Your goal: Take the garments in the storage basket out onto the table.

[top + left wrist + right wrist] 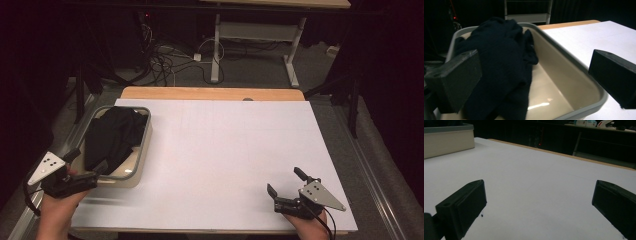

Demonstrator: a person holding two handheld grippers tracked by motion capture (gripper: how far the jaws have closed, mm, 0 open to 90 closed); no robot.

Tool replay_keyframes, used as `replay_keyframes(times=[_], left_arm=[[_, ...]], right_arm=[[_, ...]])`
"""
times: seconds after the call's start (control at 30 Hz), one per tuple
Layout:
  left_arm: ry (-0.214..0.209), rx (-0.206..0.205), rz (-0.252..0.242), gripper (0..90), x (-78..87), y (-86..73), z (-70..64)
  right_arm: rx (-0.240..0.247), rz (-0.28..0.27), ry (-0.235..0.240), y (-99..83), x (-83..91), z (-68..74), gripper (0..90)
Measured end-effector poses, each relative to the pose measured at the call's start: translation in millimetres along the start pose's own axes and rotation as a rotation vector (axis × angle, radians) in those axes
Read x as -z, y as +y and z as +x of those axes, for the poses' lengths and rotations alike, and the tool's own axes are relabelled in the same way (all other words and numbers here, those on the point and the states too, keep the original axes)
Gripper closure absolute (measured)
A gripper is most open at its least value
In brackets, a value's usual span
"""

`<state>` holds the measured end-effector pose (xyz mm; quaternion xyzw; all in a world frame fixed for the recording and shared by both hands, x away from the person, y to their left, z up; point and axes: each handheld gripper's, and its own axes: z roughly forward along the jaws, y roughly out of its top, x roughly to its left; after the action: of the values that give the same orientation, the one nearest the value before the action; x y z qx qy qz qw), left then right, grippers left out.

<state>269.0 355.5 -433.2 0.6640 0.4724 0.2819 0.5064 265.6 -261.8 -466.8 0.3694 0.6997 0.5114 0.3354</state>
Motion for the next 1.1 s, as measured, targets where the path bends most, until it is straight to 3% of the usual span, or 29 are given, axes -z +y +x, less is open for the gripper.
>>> replay_keyframes(times=[0.23,0.4,0.73,0.8,0.87,0.97,1.03,1.1], left_arm=[[0.022,0.045,-0.007,0.0,8.5,-5.9,18.0],[-0.011,0.082,-0.027,0.0,9.6,-7.2,22.6],[-0.026,0.098,-0.039,0.0,5.4,-7.1,18.1],[-0.002,0.092,-0.015,0.0,0.7,-7.1,15.3],[-0.029,0.094,-0.002,0.0,-2.3,-5.8,13.3],[-0.026,0.071,0.002,0.0,-3.4,1.7,10.0],[-0.047,0.076,-0.015,0.0,-4.4,8.3,7.4],[-0.057,0.053,-0.022,0.0,-7.3,15.2,2.9]], right_arm=[[-0.001,0.003,0.001,-0.6,-0.4,0.4,0.0],[0.003,0.004,0.001,-0.7,-0.7,1.2,0.0],[0.007,0.002,0.004,-0.7,-0.3,2.3,0.0],[0.005,0.007,0.002,-1.0,-0.3,3.1,0.0],[0.002,0.007,0.002,-1.2,0.2,3.8,0.0],[0.003,0.003,-0.002,-0.7,1.3,3.4,0.0],[-0.001,0.000,0.000,-0.6,1.8,2.4,0.0],[0.001,0.001,0.000,-0.6,1.7,2.0,0.0]])
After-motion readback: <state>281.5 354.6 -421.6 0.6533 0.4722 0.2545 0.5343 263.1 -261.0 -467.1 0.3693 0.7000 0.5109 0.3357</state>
